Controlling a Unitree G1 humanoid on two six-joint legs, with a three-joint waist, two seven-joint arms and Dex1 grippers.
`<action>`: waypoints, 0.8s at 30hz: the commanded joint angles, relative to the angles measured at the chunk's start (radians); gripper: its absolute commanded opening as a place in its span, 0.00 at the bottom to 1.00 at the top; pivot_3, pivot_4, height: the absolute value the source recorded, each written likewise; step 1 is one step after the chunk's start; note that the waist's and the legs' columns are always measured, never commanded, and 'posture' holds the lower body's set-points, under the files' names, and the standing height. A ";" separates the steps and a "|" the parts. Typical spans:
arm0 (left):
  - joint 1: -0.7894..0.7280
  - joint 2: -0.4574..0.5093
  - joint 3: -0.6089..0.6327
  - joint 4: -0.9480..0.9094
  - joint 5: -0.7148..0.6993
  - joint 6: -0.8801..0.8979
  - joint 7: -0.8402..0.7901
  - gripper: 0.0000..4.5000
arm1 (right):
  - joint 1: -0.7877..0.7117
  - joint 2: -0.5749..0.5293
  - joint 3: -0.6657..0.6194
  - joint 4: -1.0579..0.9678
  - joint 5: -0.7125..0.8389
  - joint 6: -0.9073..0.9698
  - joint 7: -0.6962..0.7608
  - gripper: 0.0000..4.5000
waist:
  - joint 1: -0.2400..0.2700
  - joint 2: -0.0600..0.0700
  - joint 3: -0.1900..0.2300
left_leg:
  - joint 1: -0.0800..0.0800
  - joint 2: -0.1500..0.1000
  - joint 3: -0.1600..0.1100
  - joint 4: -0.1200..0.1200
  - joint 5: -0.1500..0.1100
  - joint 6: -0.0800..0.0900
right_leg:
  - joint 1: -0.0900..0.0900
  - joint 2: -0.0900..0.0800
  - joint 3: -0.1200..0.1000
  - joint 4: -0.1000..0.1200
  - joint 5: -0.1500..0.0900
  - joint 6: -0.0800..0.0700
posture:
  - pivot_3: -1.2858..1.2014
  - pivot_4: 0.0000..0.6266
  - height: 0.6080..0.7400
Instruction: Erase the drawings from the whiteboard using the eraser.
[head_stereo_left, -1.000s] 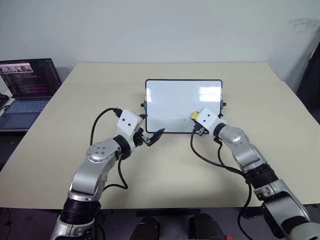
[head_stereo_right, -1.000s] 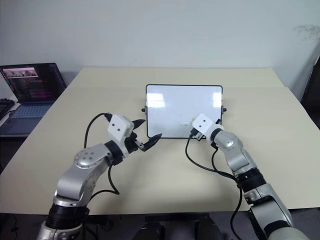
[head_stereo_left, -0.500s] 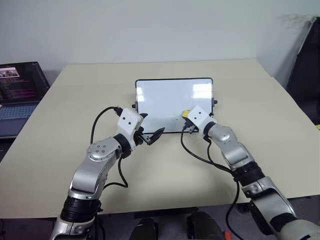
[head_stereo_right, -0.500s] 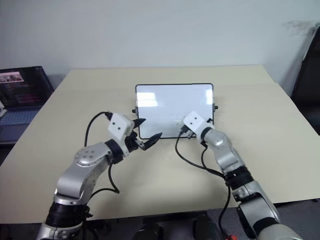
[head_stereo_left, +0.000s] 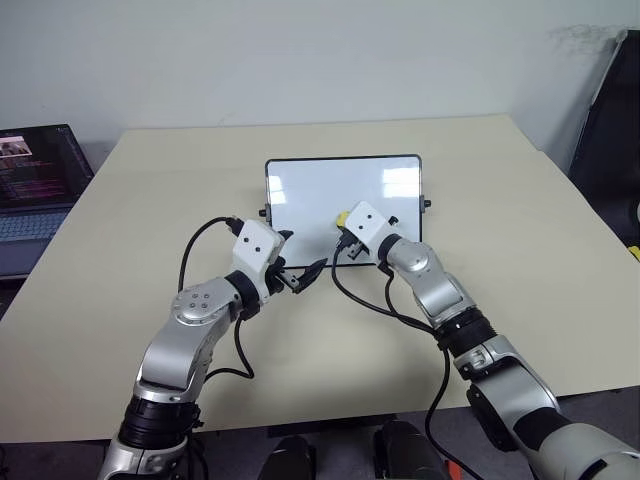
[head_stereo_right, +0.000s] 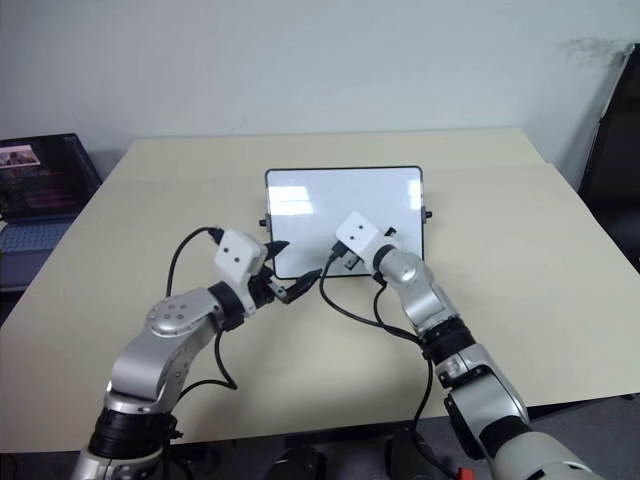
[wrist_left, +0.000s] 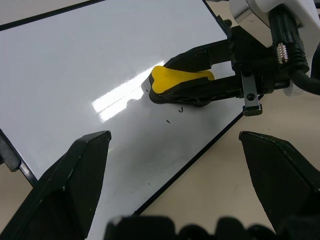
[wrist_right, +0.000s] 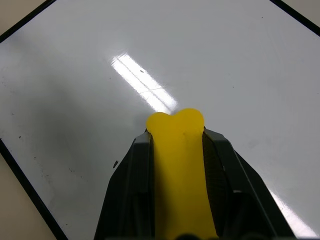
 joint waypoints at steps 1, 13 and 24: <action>0.001 0.005 0.016 -0.042 -0.003 -0.022 0.003 1.00 | -0.017 0.025 0.020 0.019 -0.009 0.006 0.009 0.22 | 0.000 0.000 0.000 | 0.000 0.000 0.000 0.000 0.000 0.000 | 0.000 0.000 0.000 0.000 0.000 0.000 | 0.52 0.24 1.00; 0.007 0.000 0.008 -0.023 0.003 -0.043 0.002 1.00 | -0.027 0.069 0.034 0.011 -0.009 0.008 0.011 0.22 | 0.003 0.001 0.001 | -0.002 0.001 0.000 -0.012 0.000 0.000 | -0.003 0.000 0.000 -0.011 0.003 -0.005 | 0.52 0.24 1.00; 0.013 0.005 0.014 -0.022 0.004 -0.041 0.003 1.00 | 0.053 -0.032 0.053 -0.031 -0.038 -0.012 0.058 0.22 | 0.014 0.001 0.001 | -0.004 0.001 0.000 -0.012 0.000 0.000 | -0.005 0.000 -0.001 -0.012 0.002 -0.004 | 0.52 0.24 1.00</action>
